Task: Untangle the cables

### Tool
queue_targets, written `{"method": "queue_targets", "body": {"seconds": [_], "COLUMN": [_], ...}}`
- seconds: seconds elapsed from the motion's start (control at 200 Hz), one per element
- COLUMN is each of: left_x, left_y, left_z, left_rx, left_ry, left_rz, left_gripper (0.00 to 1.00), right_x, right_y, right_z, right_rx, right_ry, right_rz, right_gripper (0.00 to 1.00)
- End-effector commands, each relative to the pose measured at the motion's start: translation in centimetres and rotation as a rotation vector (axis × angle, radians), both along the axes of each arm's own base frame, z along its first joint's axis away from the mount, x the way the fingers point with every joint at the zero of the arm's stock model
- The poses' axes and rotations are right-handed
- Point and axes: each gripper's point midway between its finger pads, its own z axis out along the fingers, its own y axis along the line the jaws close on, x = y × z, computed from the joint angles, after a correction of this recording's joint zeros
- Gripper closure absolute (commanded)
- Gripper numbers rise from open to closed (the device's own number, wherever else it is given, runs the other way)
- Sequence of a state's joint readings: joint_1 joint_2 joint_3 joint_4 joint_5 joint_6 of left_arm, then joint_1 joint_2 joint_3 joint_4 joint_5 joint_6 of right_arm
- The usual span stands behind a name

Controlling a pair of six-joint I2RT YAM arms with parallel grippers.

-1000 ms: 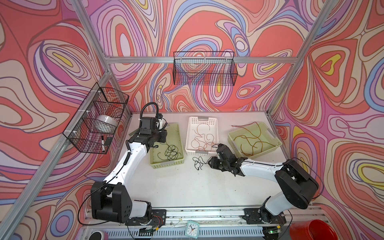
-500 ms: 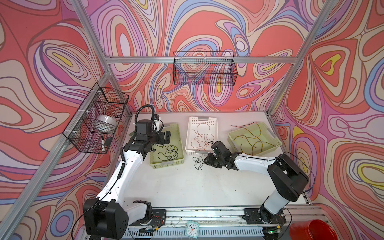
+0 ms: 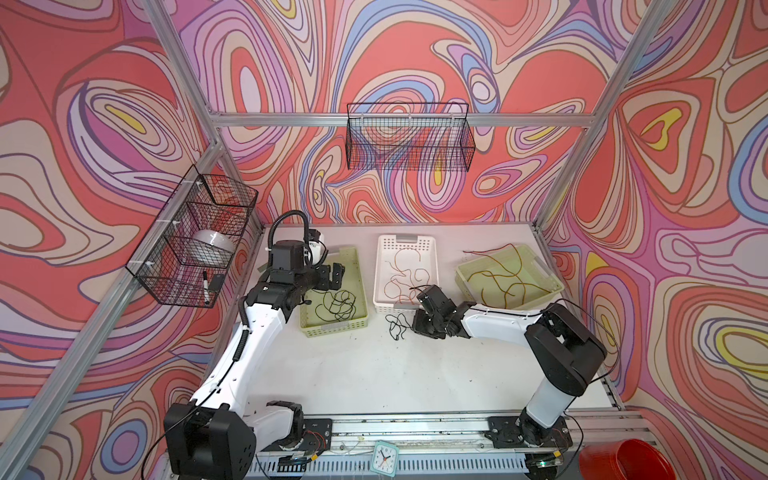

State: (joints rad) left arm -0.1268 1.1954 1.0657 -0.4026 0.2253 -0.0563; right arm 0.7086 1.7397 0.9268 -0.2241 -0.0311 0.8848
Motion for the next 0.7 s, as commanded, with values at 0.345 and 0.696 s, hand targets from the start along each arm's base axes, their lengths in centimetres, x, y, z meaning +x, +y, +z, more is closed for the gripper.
{"method": "queue_targets", "body": {"seconds": [0.345,0.696], "left_x": [-1.9,-9.5], "left_y": [-1.4,-9.9], "left_z": [2.8,4.7], "left_rx": [-0.043,-0.173], "left_ry": [-0.091,-0.182], "left_rz": [-0.091,-0.578], "left_gripper": [0.02,0.06], "right_x": [-0.6,-2.6], "right_y": [2.3,6.7], "right_z": [7.1,21.1], "right_rx": [-0.169,0.042], "right_ry": [-0.303,-0.628], "right_rz": [0.192,0.363], "right_gripper": [1.0,1.0]}}
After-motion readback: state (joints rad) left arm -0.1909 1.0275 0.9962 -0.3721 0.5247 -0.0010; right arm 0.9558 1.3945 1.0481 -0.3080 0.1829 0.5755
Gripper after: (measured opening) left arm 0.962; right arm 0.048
